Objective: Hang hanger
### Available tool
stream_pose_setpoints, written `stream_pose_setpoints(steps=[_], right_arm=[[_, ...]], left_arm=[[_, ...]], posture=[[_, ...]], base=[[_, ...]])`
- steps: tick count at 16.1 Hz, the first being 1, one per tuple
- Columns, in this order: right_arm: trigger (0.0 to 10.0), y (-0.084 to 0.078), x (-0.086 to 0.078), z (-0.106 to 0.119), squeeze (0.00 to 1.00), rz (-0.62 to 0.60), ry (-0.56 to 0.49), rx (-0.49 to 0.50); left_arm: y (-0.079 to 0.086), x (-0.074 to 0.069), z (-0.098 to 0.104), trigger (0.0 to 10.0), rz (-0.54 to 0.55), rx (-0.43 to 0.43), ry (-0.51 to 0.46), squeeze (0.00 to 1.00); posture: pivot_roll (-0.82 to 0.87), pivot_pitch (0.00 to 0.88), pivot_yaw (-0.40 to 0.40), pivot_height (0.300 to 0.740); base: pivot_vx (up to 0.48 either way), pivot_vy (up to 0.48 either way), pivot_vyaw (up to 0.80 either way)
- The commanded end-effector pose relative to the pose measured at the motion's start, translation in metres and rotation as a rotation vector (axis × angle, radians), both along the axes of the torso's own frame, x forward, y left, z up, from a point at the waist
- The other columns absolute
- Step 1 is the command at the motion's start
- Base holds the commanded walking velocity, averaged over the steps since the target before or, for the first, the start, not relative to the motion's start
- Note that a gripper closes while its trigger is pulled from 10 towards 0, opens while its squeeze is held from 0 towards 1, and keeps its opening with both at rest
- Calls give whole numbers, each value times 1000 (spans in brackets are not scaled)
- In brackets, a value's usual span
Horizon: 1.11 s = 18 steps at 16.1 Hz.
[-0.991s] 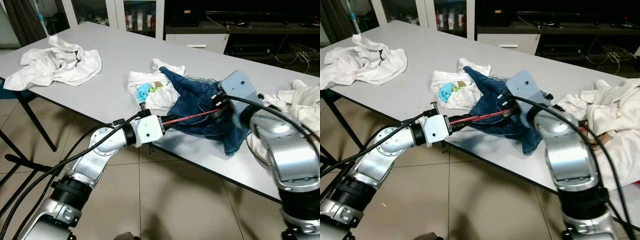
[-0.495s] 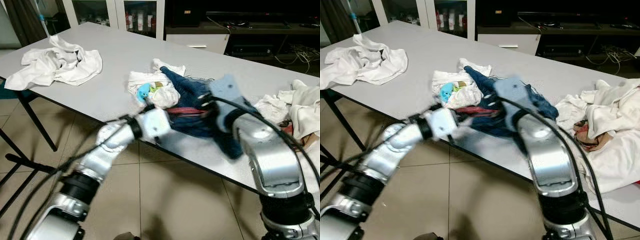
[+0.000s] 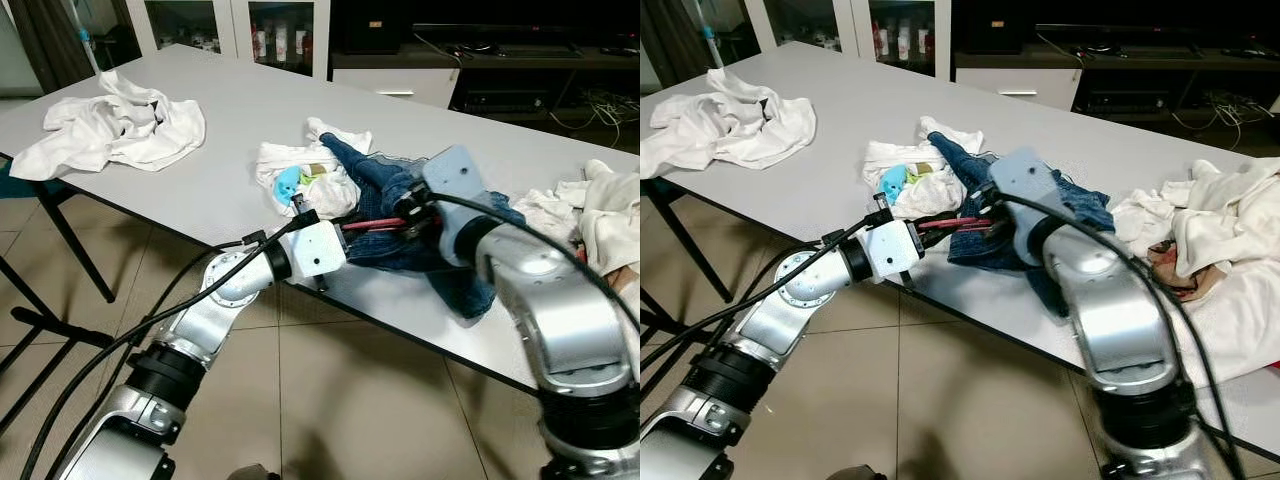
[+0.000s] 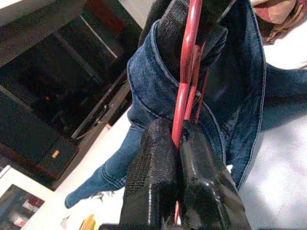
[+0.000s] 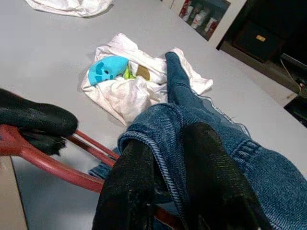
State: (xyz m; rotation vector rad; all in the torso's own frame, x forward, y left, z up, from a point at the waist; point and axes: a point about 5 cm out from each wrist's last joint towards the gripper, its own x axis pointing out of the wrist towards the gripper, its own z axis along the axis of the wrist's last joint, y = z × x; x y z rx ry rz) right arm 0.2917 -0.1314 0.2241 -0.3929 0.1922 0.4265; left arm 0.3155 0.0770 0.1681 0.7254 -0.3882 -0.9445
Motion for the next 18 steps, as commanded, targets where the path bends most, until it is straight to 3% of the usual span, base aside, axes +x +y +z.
stream_pose_setpoints(steps=[1, 2, 3, 4, 5, 6, 13, 15, 18], right_arm=[[10000, -6, -1, 3, 0, 2, 3, -8], [10000, -8, -4, 6, 816, 31, -11, -35], [10000, -8, -5, 7, 816, 46, -16, -44], [10000, -5, -10, 7, 1000, 115, -7, -61], [10000, -2, -14, 6, 1000, 165, 11, -65], [10000, -3, -17, 6, 0, 187, 23, -57], [10000, -18, -29, 38, 0, 301, -18, 112], [10000, -31, -22, 46, 0, 216, -71, 162], [10000, -64, -10, 51, 0, -54, -188, 193]], left_arm=[[-1, 3, 11, 10000, 11, -26, -52, 0], [0, 3, 10, 10000, 17, -25, -51, 0], [1, 3, 10, 10000, 19, -26, -50, 0], [1, 3, 10, 10000, 21, -25, -50, 0], [1, 3, 9, 10000, 23, -25, -49, 0], [1, 3, 9, 10000, 24, -25, -49, 0], [1, 3, 7, 10000, 24, -24, -45, 0], [1, 3, 7, 10000, 23, -23, -45, 0], [1, 2, 6, 10000, 21, -20, -41, 0]], posture=[[13, 0, -21, 723], [12, 0, -21, 723], [12, 0, -21, 723], [10, 0, -22, 723], [9, 0, -22, 723], [9, 0, -23, 723], [2, 0, -20, 723], [3, 0, -18, 723], [-1, 0, -12, 723]], base=[[0, 0, 0], [0, 0, 0], [0, 0, 0], [0, 0, 0], [0, 0, 0], [0, 0, 0], [0, 0, 0], [0, 0, 0], [0, 0, 0]])
